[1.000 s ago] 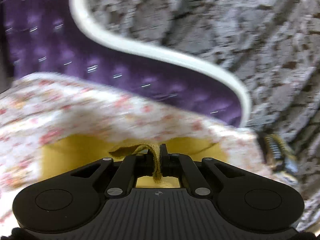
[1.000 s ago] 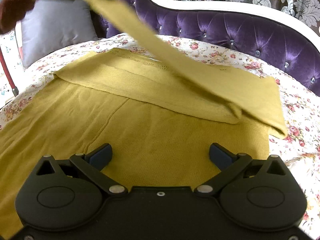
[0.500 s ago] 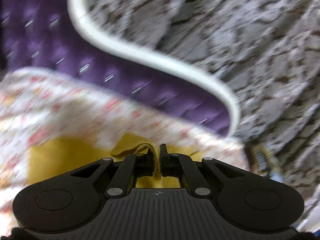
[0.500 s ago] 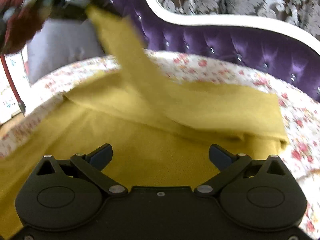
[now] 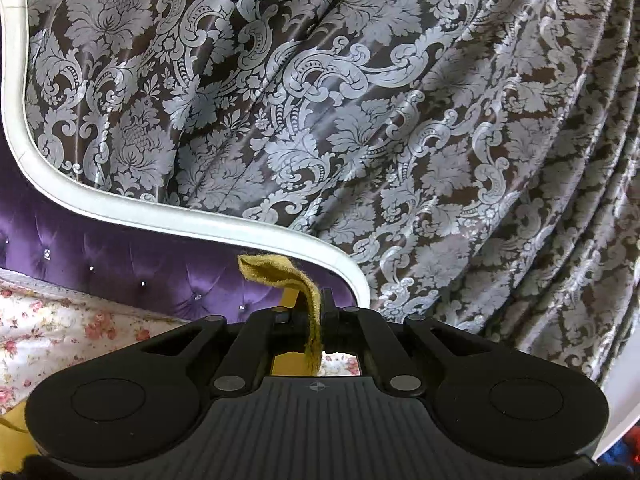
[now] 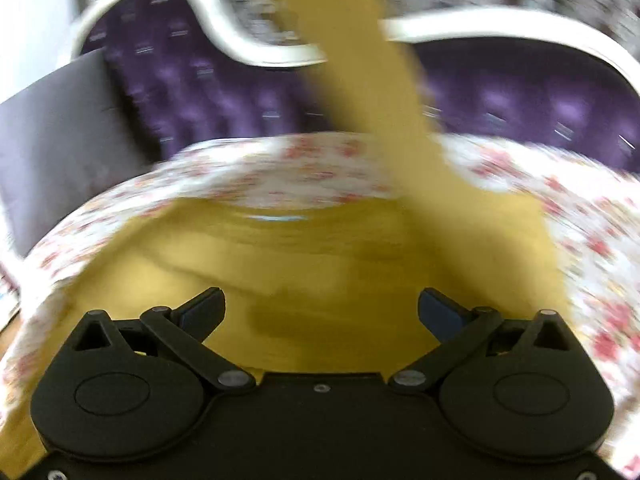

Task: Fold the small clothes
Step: 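Lay the held hem over the collar and open the left gripper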

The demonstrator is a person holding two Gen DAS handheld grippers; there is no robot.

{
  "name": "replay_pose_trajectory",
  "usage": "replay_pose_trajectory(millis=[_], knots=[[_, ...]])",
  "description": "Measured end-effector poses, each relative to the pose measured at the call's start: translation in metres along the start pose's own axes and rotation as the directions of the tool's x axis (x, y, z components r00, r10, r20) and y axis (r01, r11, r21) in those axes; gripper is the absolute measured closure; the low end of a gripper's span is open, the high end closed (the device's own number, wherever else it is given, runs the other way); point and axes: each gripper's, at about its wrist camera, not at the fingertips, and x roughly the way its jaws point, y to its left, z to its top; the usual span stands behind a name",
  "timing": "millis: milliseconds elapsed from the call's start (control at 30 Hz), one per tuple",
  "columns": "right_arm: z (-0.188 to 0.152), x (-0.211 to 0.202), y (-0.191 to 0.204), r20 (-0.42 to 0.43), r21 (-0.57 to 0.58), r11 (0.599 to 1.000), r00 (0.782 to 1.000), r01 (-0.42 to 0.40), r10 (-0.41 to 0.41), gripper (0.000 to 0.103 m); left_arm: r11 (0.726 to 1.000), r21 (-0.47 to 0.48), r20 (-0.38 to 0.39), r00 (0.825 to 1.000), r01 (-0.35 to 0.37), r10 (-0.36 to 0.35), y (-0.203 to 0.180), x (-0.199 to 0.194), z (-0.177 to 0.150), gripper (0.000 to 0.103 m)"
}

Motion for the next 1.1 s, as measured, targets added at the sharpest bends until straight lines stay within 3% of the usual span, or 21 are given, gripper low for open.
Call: replay_pose_trajectory(millis=[133, 333, 500, 633, 767, 867, 900, 1100], knots=[[-0.008, -0.013, -0.043, -0.008, 0.098, 0.992, 0.997, 0.079, -0.078, 0.001, 0.999, 0.013, -0.02, 0.999, -0.04, 0.041, 0.019, -0.01, -0.013, 0.099], [-0.023, -0.042, -0.035, -0.054, 0.024, 0.997, 0.996, 0.078, -0.076, 0.001, 0.988, 0.03, -0.105, 0.983, -0.149, 0.152, 0.068, -0.028, -0.057, 0.099], [-0.038, -0.055, -0.005, -0.073, -0.058, 0.996, 0.995, 0.065, -0.07, 0.001, 0.96, 0.029, -0.216, 0.936, -0.278, 0.277, 0.121, -0.035, -0.11, 0.099], [-0.049, -0.053, 0.009, -0.093, -0.111, 0.992, 0.993, 0.068, -0.079, 0.001, 0.927, 0.042, -0.3, 0.88, -0.374, 0.369, 0.158, -0.029, -0.148, 0.098], [-0.061, -0.048, 0.017, -0.106, -0.147, 0.986, 0.99, 0.076, -0.093, 0.001, 0.891, 0.117, -0.345, 0.823, -0.439, 0.451, 0.176, -0.021, -0.178, 0.096], [-0.064, -0.049, 0.018, -0.102, -0.148, 0.986, 0.99, 0.077, -0.093, 0.001, 0.876, 0.179, -0.36, 0.799, -0.448, 0.482, 0.178, -0.023, -0.198, 0.093], [-0.065, -0.049, 0.018, -0.102, -0.144, 0.987, 0.991, 0.075, -0.09, 0.001, 0.859, 0.217, -0.33, 0.793, -0.465, 0.512, 0.178, -0.024, -0.203, 0.092], [-0.065, -0.05, 0.019, -0.096, -0.144, 0.987, 0.991, 0.077, -0.092, 0.0, 0.829, 0.232, -0.27, 0.785, -0.508, 0.557, 0.179, -0.036, -0.214, 0.081]])
